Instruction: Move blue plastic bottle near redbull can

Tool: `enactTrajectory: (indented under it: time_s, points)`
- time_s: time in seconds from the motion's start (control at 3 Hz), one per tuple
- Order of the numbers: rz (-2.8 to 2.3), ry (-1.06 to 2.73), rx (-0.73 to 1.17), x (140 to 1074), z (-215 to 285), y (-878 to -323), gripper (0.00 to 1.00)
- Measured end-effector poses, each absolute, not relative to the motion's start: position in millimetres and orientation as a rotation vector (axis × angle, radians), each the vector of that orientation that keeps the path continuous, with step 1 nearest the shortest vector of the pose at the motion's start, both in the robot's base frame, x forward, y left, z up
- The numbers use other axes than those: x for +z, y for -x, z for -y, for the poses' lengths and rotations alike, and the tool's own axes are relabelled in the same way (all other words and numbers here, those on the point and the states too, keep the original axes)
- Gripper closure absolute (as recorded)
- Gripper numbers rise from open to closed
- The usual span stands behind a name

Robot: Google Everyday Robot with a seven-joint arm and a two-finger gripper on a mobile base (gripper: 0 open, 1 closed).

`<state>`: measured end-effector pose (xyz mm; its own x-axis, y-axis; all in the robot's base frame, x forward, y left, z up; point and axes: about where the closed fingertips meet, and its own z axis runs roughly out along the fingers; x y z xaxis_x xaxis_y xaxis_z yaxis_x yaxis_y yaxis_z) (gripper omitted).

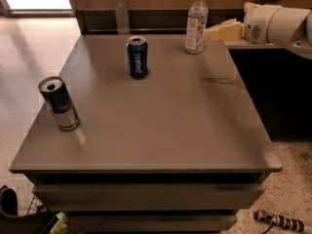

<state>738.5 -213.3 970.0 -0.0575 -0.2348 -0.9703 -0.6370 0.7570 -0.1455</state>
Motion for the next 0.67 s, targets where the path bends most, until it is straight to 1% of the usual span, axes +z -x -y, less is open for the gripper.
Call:
enactTrajectory:
  time_s: [0.33, 0.67]
  points:
    - [-1.633, 0.709, 0.378, 970, 213, -739, 0.00]
    - [-1.621, 0.687, 0.367, 961, 210, -757, 0.00]
